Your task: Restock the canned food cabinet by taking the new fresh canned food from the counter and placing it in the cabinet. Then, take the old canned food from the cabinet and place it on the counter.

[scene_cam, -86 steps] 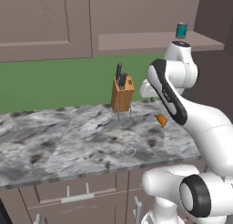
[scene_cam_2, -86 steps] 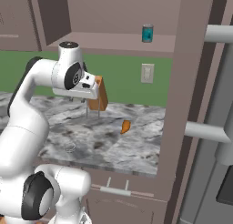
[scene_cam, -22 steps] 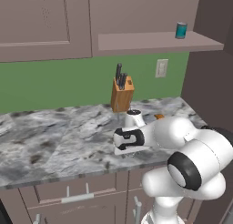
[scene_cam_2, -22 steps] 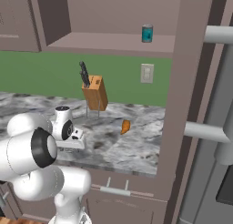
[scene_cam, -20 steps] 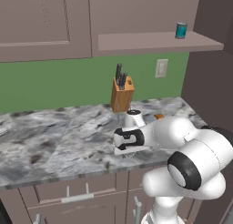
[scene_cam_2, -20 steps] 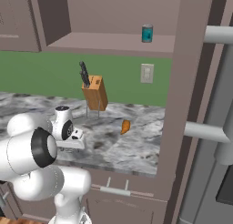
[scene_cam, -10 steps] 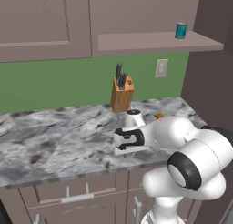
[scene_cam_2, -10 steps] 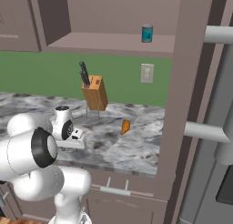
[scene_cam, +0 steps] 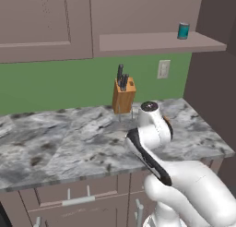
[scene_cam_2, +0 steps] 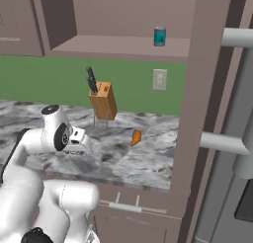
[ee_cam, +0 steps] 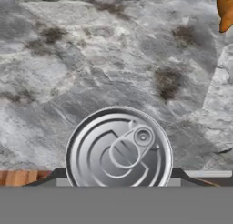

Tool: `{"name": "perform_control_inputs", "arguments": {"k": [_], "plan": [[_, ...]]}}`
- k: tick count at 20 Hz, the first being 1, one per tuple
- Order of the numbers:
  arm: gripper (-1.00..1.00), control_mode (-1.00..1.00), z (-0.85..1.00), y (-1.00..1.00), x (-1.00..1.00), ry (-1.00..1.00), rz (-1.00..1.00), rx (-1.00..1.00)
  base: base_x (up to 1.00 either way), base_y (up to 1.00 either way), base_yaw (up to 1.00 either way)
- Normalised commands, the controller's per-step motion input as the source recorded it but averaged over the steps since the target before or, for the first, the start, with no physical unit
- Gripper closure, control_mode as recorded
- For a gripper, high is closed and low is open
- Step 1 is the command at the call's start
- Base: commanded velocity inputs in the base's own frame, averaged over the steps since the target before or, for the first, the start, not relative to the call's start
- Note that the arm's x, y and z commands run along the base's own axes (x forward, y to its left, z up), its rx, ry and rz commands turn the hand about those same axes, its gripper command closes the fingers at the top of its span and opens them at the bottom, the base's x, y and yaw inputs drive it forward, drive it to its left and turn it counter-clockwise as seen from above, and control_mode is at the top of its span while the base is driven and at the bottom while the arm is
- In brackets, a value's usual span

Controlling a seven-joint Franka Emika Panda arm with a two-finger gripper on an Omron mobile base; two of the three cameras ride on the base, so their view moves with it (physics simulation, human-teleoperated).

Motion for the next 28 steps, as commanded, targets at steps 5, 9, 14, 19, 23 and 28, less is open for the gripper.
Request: {"name": "perform_control_inputs", "arguments": {"k": [5,9,14,19,23,28], "plan": [[1.0,-1.0,1.0,-0.46,-0.7,-0.6,0.0,-0.08,0.0,0.0,0.0],[1.0,-1.0,1.0,-0.38,-0.52,-0.48,0.0,0.0,0.0,0.0,0.0],[1.0,-1.0,1.0,-0.36,-0.47,-0.4,0.0,0.0,0.0,0.0,0.0],[1.0,-1.0,1.0,-0.22,-0.28,-0.2,0.04,0.0,0.0,0.0,0.0],[1.0,-1.0,1.0,-0.04,-0.03,-0.02,0.21,0.03,0.0,0.0,0.0],[1.0,-1.0,0.71,0.0,0.0,0.05,0.29,0.06,0.0,0.0,0.0]]}}
